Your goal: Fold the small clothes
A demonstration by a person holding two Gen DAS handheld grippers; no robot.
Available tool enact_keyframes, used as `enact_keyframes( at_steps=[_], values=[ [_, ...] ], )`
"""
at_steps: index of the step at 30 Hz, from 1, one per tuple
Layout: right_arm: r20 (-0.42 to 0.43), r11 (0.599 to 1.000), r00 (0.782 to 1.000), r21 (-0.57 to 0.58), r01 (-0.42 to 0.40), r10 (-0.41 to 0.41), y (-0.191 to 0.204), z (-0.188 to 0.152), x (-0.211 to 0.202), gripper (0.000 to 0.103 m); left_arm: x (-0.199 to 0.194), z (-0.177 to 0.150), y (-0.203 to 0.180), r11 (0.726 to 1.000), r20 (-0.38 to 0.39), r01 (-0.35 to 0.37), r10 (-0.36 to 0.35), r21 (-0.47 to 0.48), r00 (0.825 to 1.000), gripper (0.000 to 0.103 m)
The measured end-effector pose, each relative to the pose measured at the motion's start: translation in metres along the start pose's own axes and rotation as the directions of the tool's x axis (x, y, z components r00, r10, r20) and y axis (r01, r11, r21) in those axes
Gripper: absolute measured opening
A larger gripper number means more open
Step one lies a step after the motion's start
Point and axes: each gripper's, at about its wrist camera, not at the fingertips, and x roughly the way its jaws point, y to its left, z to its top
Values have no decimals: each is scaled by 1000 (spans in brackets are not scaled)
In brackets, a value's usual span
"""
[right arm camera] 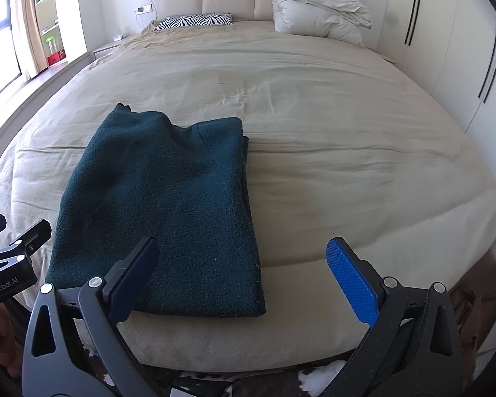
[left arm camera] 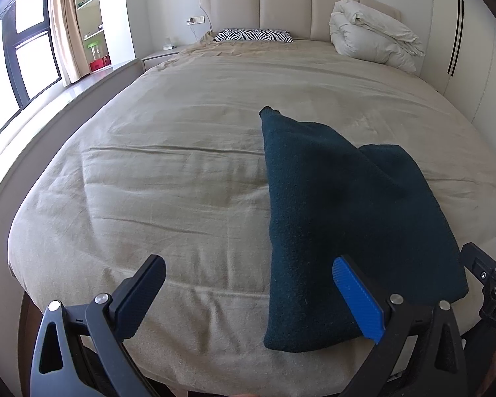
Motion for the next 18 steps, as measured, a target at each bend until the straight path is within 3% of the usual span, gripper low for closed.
enact_keyframes(
  at_steps=[18],
  values=[
    [10, 999, 999, 8, 43, -43, -1, -1, 2, 103, 3, -1, 4, 1000, -7, -12, 12, -8, 1000, 103]
  ],
)
